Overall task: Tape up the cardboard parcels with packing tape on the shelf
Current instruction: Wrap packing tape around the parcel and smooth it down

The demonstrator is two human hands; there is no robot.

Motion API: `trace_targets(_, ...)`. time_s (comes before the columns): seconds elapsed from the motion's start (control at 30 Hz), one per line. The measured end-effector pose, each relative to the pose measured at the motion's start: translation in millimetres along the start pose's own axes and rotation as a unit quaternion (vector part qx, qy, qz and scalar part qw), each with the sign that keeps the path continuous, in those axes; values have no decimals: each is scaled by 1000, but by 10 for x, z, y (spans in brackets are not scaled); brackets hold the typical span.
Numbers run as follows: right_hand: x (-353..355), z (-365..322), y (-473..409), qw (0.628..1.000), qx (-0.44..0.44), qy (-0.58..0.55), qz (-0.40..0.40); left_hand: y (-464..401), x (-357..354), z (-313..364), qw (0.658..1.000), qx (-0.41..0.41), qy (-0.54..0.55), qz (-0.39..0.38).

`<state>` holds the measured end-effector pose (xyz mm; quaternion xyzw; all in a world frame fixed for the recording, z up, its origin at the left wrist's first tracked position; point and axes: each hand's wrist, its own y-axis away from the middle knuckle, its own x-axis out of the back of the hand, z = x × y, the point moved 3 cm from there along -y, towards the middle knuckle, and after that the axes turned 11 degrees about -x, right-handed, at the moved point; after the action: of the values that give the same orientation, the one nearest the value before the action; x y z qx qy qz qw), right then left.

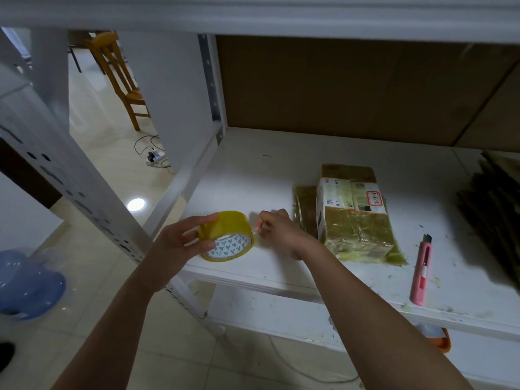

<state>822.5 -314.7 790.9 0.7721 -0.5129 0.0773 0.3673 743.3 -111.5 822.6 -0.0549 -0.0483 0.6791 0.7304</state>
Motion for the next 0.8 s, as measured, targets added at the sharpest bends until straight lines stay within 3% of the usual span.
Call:
trace_targets(0.13,16,31,18,998,23,-56,-6,-7,8,-31,1000,2,9,5)
trace_targets(0.4,111,31,110,996,57,-62,-5,-1,45,-51,999,-13,29,19)
trace_targets(0.63,304,-456,313,986,146,-75,26,-96,246,317,994,-59,75,53)
trace_targets(0.8,421,-656,489,982,151,-103,41,-84,261,554,992,-86,75,52)
